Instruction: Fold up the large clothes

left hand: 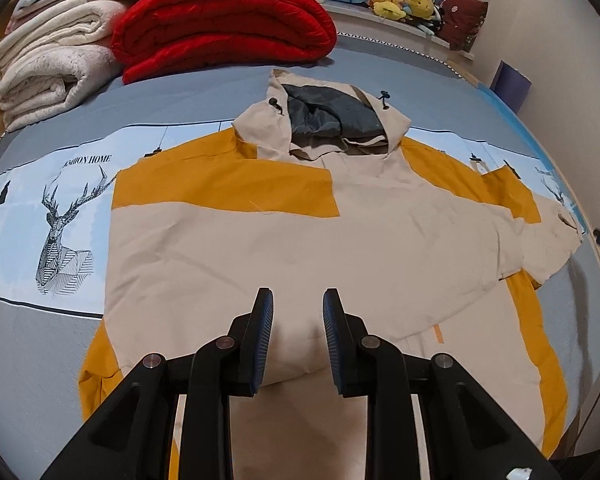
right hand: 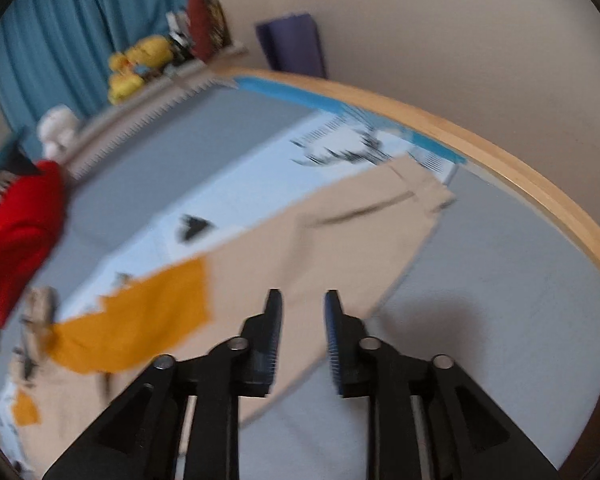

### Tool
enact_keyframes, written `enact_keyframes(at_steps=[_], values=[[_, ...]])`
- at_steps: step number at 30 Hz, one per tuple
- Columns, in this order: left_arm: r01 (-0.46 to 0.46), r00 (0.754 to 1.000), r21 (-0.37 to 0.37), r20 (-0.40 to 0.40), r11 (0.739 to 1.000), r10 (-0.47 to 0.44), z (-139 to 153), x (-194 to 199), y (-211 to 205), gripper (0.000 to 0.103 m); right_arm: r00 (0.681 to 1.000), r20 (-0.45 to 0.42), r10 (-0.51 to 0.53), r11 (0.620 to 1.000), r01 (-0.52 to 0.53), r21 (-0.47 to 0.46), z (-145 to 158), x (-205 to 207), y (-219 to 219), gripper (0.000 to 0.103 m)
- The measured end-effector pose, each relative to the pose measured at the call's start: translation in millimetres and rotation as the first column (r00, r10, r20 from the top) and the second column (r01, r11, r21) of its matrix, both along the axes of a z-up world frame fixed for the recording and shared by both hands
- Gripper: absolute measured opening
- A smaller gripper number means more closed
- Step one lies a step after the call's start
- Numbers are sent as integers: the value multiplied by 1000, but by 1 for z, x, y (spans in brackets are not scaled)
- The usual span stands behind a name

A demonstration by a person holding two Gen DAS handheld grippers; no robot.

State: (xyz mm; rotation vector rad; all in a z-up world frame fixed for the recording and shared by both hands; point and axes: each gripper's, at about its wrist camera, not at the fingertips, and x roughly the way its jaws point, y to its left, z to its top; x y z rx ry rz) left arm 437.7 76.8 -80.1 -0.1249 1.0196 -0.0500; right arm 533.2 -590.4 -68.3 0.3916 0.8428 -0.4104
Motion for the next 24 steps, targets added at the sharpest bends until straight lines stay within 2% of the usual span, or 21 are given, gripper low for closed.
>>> enact_keyframes(at_steps=[2, 7, 12, 15, 24], values=[[-4, 1000, -9, -15, 1000, 4, -4, 2, 1, 23, 999, -37, -31, 998, 32, 53, -23, 3, -30, 25], [9, 999, -2, -31, 1000, -9, -10, 4, -4, 23, 995, -51, -85, 976, 93, 195, -62, 10, -73, 26], [15, 999, 12, -42, 1000, -15, -18, 6, -6, 23, 993, -62, -101, 959, 114, 261, -93, 20, -87, 26], [8, 999, 7, -52, 1000, -8, -22, 8, -5, 23, 984, -68, -162, 939, 175, 295, -109, 23, -101, 26], [14, 998, 24, -56, 1000, -12, -25, 9, -4, 23, 967, -24, -255, 922, 250, 296, -112, 31, -123, 26]])
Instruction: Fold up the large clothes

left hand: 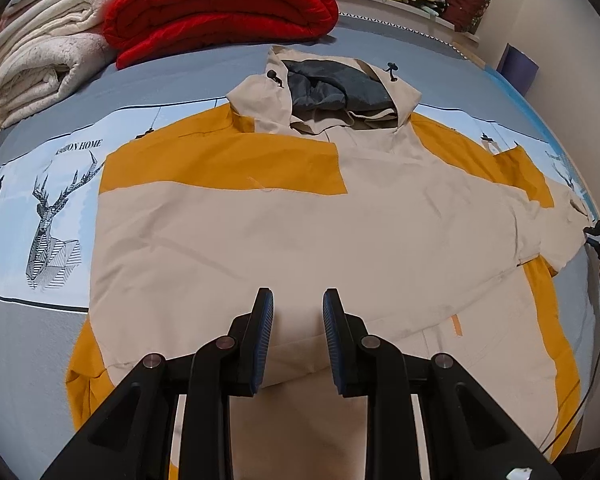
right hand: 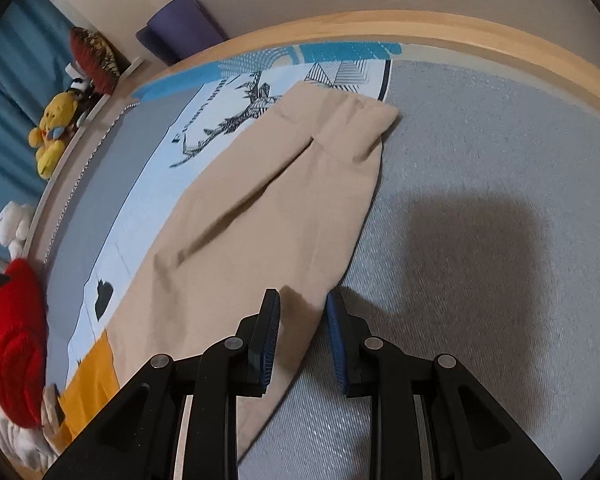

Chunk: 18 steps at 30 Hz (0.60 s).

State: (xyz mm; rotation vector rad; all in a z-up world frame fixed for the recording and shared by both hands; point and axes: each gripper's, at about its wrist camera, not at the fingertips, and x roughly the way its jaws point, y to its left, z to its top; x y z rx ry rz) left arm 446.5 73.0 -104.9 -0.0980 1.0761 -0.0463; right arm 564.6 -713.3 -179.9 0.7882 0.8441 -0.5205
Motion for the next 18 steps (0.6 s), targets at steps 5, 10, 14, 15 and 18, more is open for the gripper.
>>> enact_keyframes(at_steps=[5, 10, 14, 15, 18], values=[[-7, 1000, 2, 1, 1000, 7, 0, -1, 4, 23, 1000, -11, -6, 1000, 6, -24, 4, 8, 1, 26], [-10, 1000, -4, 2, 1000, 10, 3, -4, 9, 23, 1000, -13, 11, 998, -12, -55, 11, 12, 4, 17], [-14, 1000, -10, 6, 1000, 14, 5, -6, 15, 23, 999, 7, 34, 991, -33, -127, 34, 14, 14, 6], [-16, 1000, -13, 6, 1000, 16, 6, -6, 16, 23, 999, 8, 40, 989, -38, -144, 40, 16, 17, 5], [-29, 1000, -30, 12, 999, 29, 11, -7, 23, 23, 998, 20, 62, 974, -56, -217, 73, 23, 41, 4]])
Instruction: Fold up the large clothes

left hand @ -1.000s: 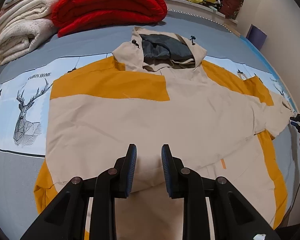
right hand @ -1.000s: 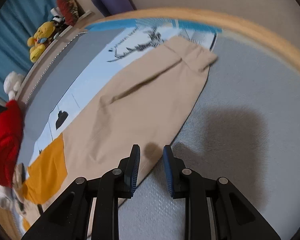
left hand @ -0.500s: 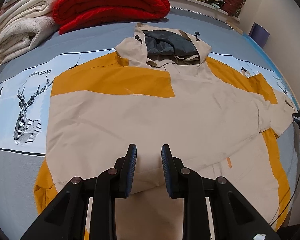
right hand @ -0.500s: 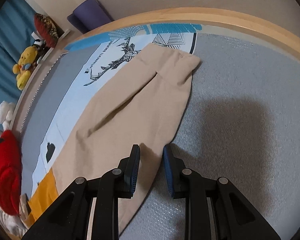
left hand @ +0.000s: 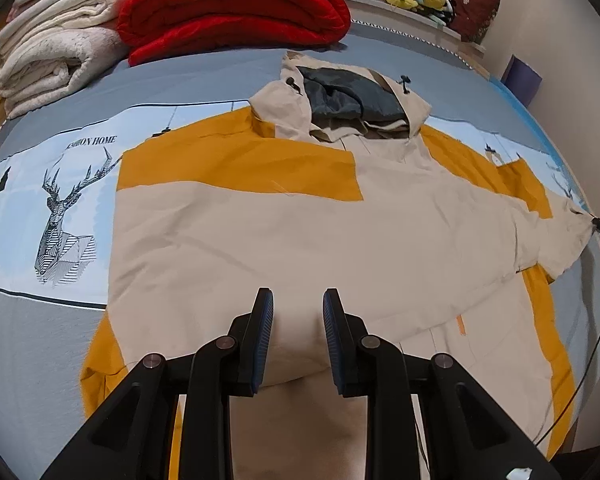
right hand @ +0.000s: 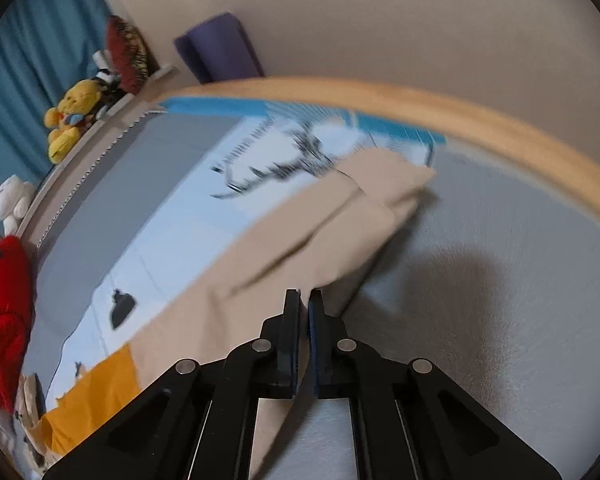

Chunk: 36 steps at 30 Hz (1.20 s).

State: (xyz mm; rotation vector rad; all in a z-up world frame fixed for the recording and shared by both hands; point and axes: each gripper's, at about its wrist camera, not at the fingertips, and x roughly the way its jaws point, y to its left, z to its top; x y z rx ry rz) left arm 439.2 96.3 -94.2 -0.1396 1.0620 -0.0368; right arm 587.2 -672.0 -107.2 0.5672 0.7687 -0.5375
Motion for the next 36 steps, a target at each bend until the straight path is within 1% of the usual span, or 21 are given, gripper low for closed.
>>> enact_keyframes(at_steps=[2, 4, 6, 8, 9, 11, 12, 14, 15, 16, 19, 21, 22, 24, 26, 28, 30, 32, 33, 35, 36], values=[[-11, 1000, -12, 5, 1000, 11, 4, -1, 6, 23, 999, 20, 34, 999, -33, -40, 27, 5, 23, 3], [-25, 1000, -25, 14, 999, 25, 9, -3, 14, 23, 993, 41, 111, 989, -106, -101, 58, 12, 59, 3], [-43, 999, -40, 21, 998, 43, 15, -6, 23, 23, 977, 50, 206, 965, -195, -173, 85, 15, 101, 3], [-63, 998, -59, 27, 996, 65, 20, -9, 32, 23, 942, 48, 332, 919, -312, -240, 112, 14, 162, 3], [-73, 997, -66, 28, 995, 75, 21, -10, 37, 23, 908, 60, 415, 885, -387, -257, 128, 9, 205, 3], [-96, 995, -77, 25, 992, 98, 24, -13, 46, 23, 844, 94, 528, 832, -492, -257, 147, -4, 271, 3], [-102, 994, -80, 24, 992, 104, 25, -14, 48, 23, 821, 99, 562, 812, -525, -256, 151, -9, 292, 3], [-114, 993, -83, 29, 990, 117, 29, -17, 54, 23, 742, 124, 659, 745, -620, -247, 161, -27, 367, 3], [-121, 992, -83, 31, 989, 124, 31, -18, 57, 23, 718, 130, 684, 724, -645, -243, 160, -35, 388, 3], [-131, 990, -86, 32, 988, 134, 34, -20, 60, 23, 677, 132, 724, 687, -688, -236, 157, -44, 423, 3], [-144, 988, -111, 35, 983, 149, 41, -25, 66, 23, 593, 98, 800, 598, -772, -216, 132, -68, 508, 3], [-141, 988, -123, 37, 982, 147, 44, -29, 68, 23, 549, 56, 834, 548, -813, -197, 110, -81, 549, 3], [-137, 989, -127, 37, 982, 143, 46, -30, 68, 23, 522, 23, 853, 518, -840, -161, 93, -88, 573, 3], [-129, 990, -137, 37, 982, 136, 48, -33, 69, 23, 496, -43, 867, 491, -866, -91, 66, -98, 602, 4], [-119, 992, -148, 33, 982, 125, 50, -35, 69, 23, 483, -105, 869, 482, -876, -36, 46, -107, 617, 6], [-115, 992, -155, 29, 981, 120, 51, -35, 70, 23, 473, -133, 871, 476, -879, -7, 40, -116, 622, 8], [-111, 993, -159, 24, 981, 116, 50, -35, 70, 23, 503, -148, 852, 509, -861, 4, 43, -130, 617, 9], [-110, 993, -157, 21, 981, 114, 50, -35, 70, 23, 526, -120, 842, 532, -847, 21, 52, -136, 604, 12], [-111, 993, -156, 20, 982, 115, 49, -34, 70, 23, 553, -88, 828, 557, -831, 15, 63, -142, 594, 13], [-117, 992, -155, 19, 981, 121, 49, -33, 72, 23, 591, -38, 806, 591, -806, -17, 81, -150, 581, 21], [-123, 992, -154, 19, 980, 127, 48, -32, 73, 23, 603, -20, 797, 603, -797, -30, 90, -148, 575, 23]])
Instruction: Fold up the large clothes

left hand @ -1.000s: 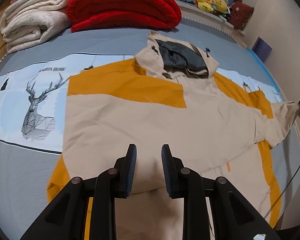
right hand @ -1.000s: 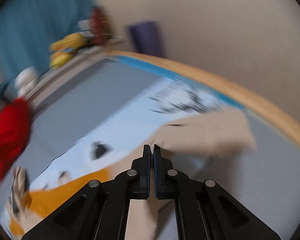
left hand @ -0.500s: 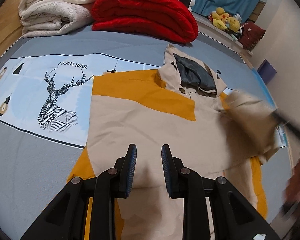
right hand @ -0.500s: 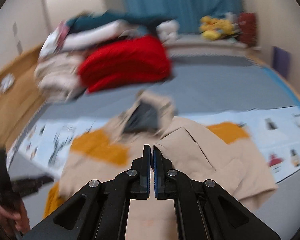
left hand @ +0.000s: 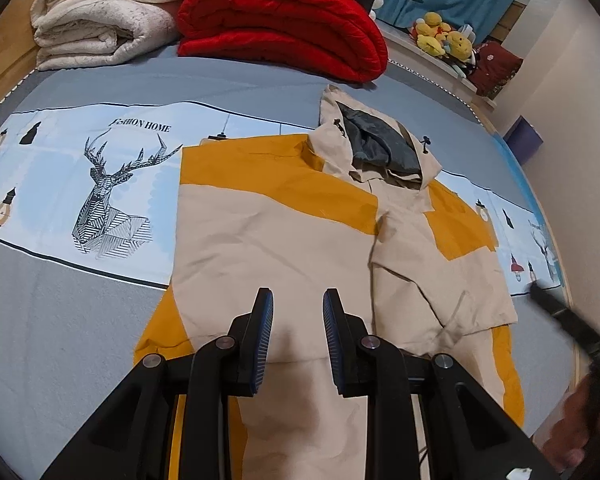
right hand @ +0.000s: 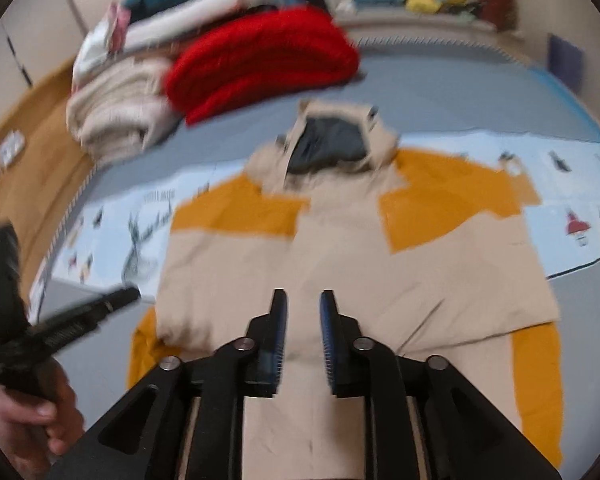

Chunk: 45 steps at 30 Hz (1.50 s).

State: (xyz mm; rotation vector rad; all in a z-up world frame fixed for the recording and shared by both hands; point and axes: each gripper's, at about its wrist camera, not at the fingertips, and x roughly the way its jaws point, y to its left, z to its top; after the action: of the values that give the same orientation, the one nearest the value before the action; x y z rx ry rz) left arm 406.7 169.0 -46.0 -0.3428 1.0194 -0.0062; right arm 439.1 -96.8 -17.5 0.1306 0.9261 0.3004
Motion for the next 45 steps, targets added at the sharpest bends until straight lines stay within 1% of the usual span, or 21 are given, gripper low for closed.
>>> enact_keyframes(at_steps=[3, 6, 7, 9, 11, 16, 18, 21, 24, 28, 30, 32, 33, 35, 36, 37, 38, 40, 42, 44, 45], values=[[-12, 1000, 14, -3, 1000, 12, -3, 2, 1, 23, 992, 91, -86, 996, 83, 34, 21, -2, -27, 31], [-16, 1000, 11, -13, 1000, 16, -9, 6, 0, 23, 984, 102, -142, 987, 133, 91, 17, 3, -52, 32], [-14, 1000, -2, -20, 1000, 14, -12, 8, -3, 23, 982, 88, -170, 981, 160, 110, 8, 5, -63, 32], [1, 1000, -16, -31, 1000, -2, -17, 11, -9, 23, 981, -8, -196, 972, 195, 128, -19, 18, -78, 32], [30, 999, -18, -40, 999, -30, -23, 15, -20, 23, 975, -121, -186, 959, 207, 192, -46, 34, -87, 32], [123, 991, -47, -48, 991, -125, -32, 23, -50, 23, 932, -306, -195, 935, 270, 228, -92, 59, -109, 32], [159, 986, -45, -49, 986, -161, -35, 25, -64, 23, 911, -354, -211, 918, 309, 248, -107, 63, -121, 32], [205, 977, -38, -52, 978, -207, -39, 27, -82, 23, 879, -417, -232, 882, 371, 291, -125, 71, -137, 42], [250, 967, -30, -54, 968, -251, -42, 27, -94, 23, 862, -440, -250, 872, 398, 284, -138, 77, -144, 44], [302, 952, -43, -38, 952, -304, -41, 26, -105, 23, 860, -475, -188, 874, 367, 318, -152, 87, -134, 44], [320, 946, -63, -34, 945, -322, -41, 25, -109, 24, 875, -457, -161, 890, 329, 316, -149, 89, -125, 41], [339, 939, -101, -23, 935, -343, -41, 25, -115, 28, 908, -398, -133, 910, 271, 314, -135, 88, -111, 8], [356, 933, -124, -14, 926, -360, -40, 25, -119, 30, 931, -354, -85, 910, 217, 352, -124, 88, -100, 7], [388, 920, -150, 9, 909, -391, -35, 23, -126, 36, 953, -303, -9, 890, 146, 432, -109, 85, -89, 5], [405, 914, -153, 26, 901, -406, -31, 21, -130, 46, 965, -255, 57, 866, 79, 494, -95, 82, -77, 5], [412, 911, -151, 35, 899, -411, -29, 20, -133, 55, 971, -215, 104, 846, 28, 532, -86, 80, -69, 5], [418, 908, -142, 52, 897, -415, -25, 18, -136, 58, 973, -188, 135, 833, -9, 553, -79, 77, -63, 5], [420, 907, -130, 73, 898, -414, -21, 15, -139, 62, 965, -128, 229, 781, -103, 616, -66, 71, -44, 5], [387, 922, -112, 74, 915, -381, -20, 15, -136, 63, 954, -106, 279, 749, -147, 646, -62, 66, -32, 5], [336, 942, -81, 53, 938, -333, -23, 17, -129, 63, 945, -89, 314, 739, -185, 648, -61, 62, -18, 5], [294, 956, -37, 22, 955, -294, -26, 19, -124, 60, 942, -91, 322, 738, -189, 648, -62, 60, -15, 5]])
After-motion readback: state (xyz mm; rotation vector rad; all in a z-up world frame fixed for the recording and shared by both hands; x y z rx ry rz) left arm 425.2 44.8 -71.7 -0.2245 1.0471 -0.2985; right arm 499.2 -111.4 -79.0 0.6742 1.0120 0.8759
